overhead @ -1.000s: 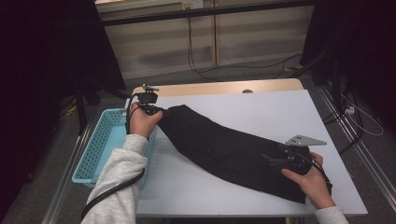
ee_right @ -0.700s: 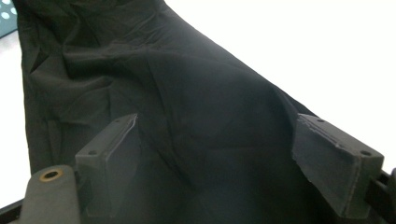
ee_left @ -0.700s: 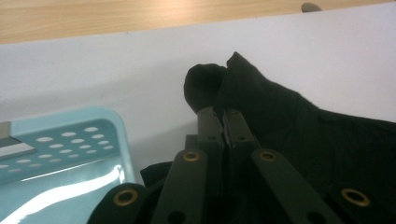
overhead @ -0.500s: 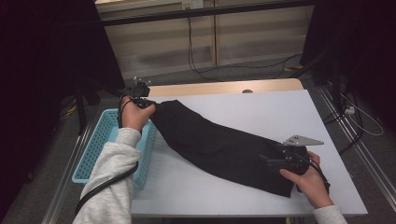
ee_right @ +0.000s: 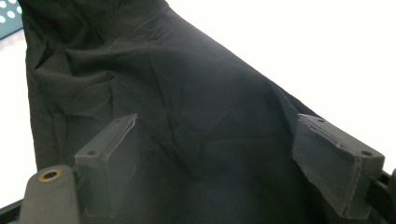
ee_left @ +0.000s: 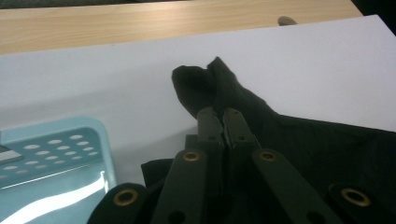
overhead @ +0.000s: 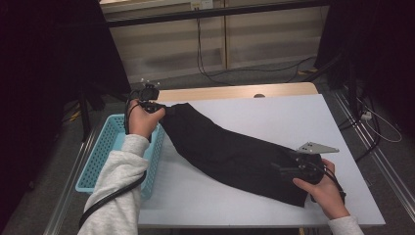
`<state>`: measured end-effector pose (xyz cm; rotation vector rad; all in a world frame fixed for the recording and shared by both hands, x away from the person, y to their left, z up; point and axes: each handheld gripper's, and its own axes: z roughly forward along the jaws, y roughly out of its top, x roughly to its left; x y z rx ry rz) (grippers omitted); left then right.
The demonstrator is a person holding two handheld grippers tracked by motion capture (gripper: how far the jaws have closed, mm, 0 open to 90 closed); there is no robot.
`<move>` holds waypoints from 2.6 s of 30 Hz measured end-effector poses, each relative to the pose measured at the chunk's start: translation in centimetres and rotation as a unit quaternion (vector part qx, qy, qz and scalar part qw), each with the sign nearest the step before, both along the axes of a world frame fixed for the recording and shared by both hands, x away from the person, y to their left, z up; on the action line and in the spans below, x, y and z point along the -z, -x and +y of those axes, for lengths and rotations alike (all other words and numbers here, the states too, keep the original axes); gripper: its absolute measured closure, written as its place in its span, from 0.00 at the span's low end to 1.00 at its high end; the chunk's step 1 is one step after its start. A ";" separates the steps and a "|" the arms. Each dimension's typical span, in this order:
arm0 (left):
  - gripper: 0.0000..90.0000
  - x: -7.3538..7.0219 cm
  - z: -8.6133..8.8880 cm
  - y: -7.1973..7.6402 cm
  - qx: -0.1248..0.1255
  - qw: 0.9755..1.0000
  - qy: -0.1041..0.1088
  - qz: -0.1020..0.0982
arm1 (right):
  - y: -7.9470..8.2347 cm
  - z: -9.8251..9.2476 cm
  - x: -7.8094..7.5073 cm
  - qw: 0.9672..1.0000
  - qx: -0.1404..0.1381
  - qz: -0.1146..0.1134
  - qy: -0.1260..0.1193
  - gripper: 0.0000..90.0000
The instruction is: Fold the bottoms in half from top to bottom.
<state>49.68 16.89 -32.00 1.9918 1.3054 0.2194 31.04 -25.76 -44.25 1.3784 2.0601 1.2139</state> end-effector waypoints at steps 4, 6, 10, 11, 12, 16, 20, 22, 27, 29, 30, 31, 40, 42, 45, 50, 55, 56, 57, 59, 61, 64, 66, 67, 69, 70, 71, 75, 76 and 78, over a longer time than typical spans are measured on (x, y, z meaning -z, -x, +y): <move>0.97 0.2 -1.7 1.1 0.031 0.999 0.011 -0.004 | -0.2 0.0 -0.3 1.000 0.000 -0.006 -0.002 0.17; 0.97 0.6 -2.8 1.8 0.044 0.999 0.018 -0.007 | -0.3 0.1 -0.4 1.000 -0.001 -0.006 -0.003 0.17; 0.97 2.1 -4.9 3.0 0.066 0.997 0.036 -0.005 | -0.5 0.2 -0.2 1.000 -0.001 -0.002 -0.001 0.17; 0.97 2.5 -5.5 3.3 0.071 0.997 0.041 -0.004 | -0.5 0.2 -0.2 1.000 0.000 -0.002 -0.002 0.17; 0.97 3.0 -6.1 3.5 0.076 0.996 0.044 -0.002 | -0.4 0.1 -0.1 1.000 0.000 -0.002 -0.003 0.18; 0.97 4.6 -8.6 4.6 0.098 0.994 0.055 0.005 | -0.3 -0.1 -0.2 1.000 0.004 -0.004 -0.004 0.18; 0.97 6.0 -11.5 5.9 0.125 0.990 0.061 0.007 | -0.2 -0.5 -0.2 1.000 0.006 -0.004 -0.001 0.18; 0.97 6.9 -13.1 6.8 0.144 0.987 0.068 0.011 | -0.2 -0.7 -0.1 1.000 0.010 -0.002 -0.002 0.18; 0.83 9.7 -16.0 9.4 0.183 0.978 0.100 0.012 | -0.1 -1.3 0.0 1.000 0.020 0.000 -0.002 0.18; 0.61 10.3 -15.8 9.5 0.178 0.979 0.099 0.012 | -0.2 -1.3 0.0 1.000 0.020 0.001 0.000 0.20; 0.55 10.4 -15.4 9.4 0.174 0.979 0.106 0.013 | -0.2 -1.1 0.0 1.000 0.020 -0.004 0.002 0.22; 0.52 10.4 -14.9 9.4 0.173 0.979 0.108 0.010 | -0.2 -0.9 0.0 1.000 0.019 -0.009 0.007 0.23; 0.31 10.0 -9.6 8.5 0.128 0.989 0.060 -0.030 | -2.0 1.6 -0.1 0.999 0.021 -0.006 0.026 0.28; 0.29 10.1 -8.7 8.3 0.121 0.991 0.046 -0.029 | -2.6 2.4 -0.1 0.999 0.017 -0.003 0.033 0.30; 0.26 10.2 -7.6 8.2 0.107 0.993 0.031 -0.029 | -3.7 3.6 -0.1 1.000 0.009 -0.003 0.030 0.36; 0.24 10.6 -6.2 8.2 0.096 0.995 0.006 -0.026 | -6.5 6.0 -0.2 0.999 -0.011 0.005 0.043 0.45; 0.23 11.0 -5.0 8.5 0.087 0.996 0.003 -0.026 | -8.5 7.4 0.7 0.998 -0.003 0.038 0.056 0.50; 0.23 11.1 -4.8 8.5 0.083 0.996 0.003 -0.029 | -8.7 7.5 0.9 0.998 -0.009 0.037 0.057 0.49; 0.23 11.1 -4.6 8.6 0.083 0.996 0.002 -0.027 | -8.9 7.8 1.2 0.997 -0.019 0.039 0.059 0.48; 0.23 11.2 -4.3 8.6 0.078 0.996 0.002 -0.030 | -9.0 8.3 1.7 0.995 -0.035 0.045 0.080 0.53; 0.23 11.2 -4.1 8.6 0.075 0.997 0.005 -0.033 | -9.0 8.7 2.0 0.995 -0.046 0.036 0.087 0.55; 0.23 11.3 -4.1 8.7 0.074 0.997 0.005 -0.033 | -9.1 9.2 2.1 0.994 -0.059 0.031 0.084 0.73; 0.23 11.4 -4.0 8.7 0.074 0.997 0.002 -0.032 | -9.1 9.6 2.0 0.993 -0.079 0.027 0.089 0.89; 0.23 11.5 -4.0 8.7 0.074 0.997 0.000 -0.032 | -9.0 9.8 1.8 0.991 -0.081 0.021 0.105 0.91; 0.23 11.6 -3.9 8.7 0.072 0.997 0.001 -0.032 | -9.0 10.1 1.6 0.989 -0.086 0.020 0.119 0.92; 0.23 11.6 -3.9 8.7 0.072 0.997 0.000 -0.032 | -9.0 10.0 1.4 0.989 -0.085 0.018 0.118 0.92; 0.23 11.6 -3.9 8.7 0.071 0.997 0.001 -0.033 | -9.0 9.9 1.1 0.990 -0.083 0.014 0.114 0.92; 0.23 11.5 -3.9 8.6 0.072 0.997 0.003 -0.035 | -9.0 9.1 0.5 0.993 -0.072 0.013 0.096 0.94; 0.23 11.5 -3.9 8.6 0.071 0.997 0.005 -0.034 | -9.1 9.0 0.4 0.993 -0.070 0.012 0.092 0.93; 0.23 11.5 -3.9 8.5 0.069 0.997 0.005 -0.035 | -9.0 8.8 0.1 0.994 -0.070 0.014 0.080 0.92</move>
